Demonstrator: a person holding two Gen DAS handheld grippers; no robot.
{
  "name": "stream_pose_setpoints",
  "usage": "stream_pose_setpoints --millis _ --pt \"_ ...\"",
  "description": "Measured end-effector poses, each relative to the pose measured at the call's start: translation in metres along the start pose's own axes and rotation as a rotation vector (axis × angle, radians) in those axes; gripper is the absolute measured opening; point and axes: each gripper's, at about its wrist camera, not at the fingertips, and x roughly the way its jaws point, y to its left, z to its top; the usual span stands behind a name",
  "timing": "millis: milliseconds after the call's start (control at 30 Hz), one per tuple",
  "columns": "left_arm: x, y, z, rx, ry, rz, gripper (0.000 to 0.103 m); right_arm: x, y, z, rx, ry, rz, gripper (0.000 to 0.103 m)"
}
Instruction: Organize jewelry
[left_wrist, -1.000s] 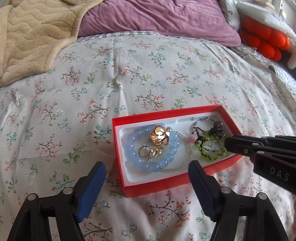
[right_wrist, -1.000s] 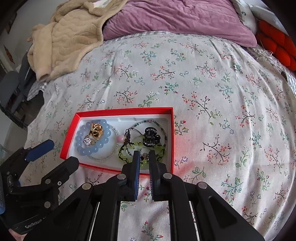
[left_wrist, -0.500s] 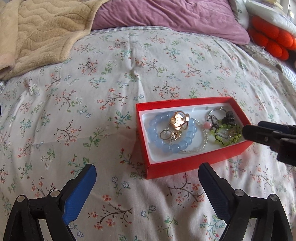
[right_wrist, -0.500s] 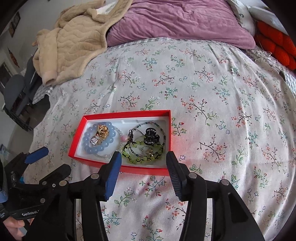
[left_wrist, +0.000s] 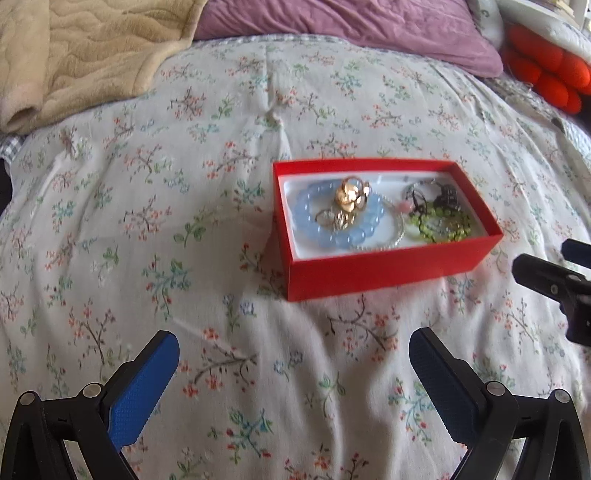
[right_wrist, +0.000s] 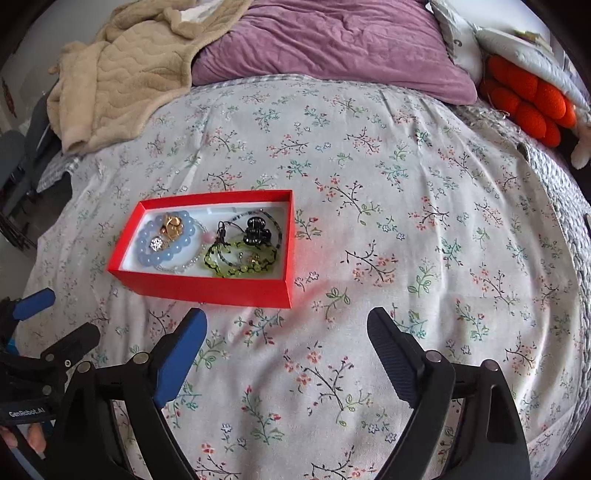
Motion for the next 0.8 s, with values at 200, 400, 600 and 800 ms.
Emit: stream_pose_setpoints --millis 200,400,600,800 --pt "0.001 0.003 -0.019 -0.051 0.079 0.006 0.102 -0.014 0.008 -0.026 -0.036 0.015 0.000 0.103" --pt "-0.005 0.001 -0.032 -0.079 0.091 -0.001 0.102 -0.026 0.018 -0.047 -0.041 0.048 -0.007 0.103" --pt "-0.004 -0.003 -0.038 -0.068 0.105 -0.011 0.102 -0.031 0.028 -0.057 -0.066 0.048 -0.022 0.103" --pt "-0.006 -0.003 -0.036 -0.054 0.084 0.020 0.102 -0.025 0.026 -0.058 -0.048 0.063 -0.029 0.103"
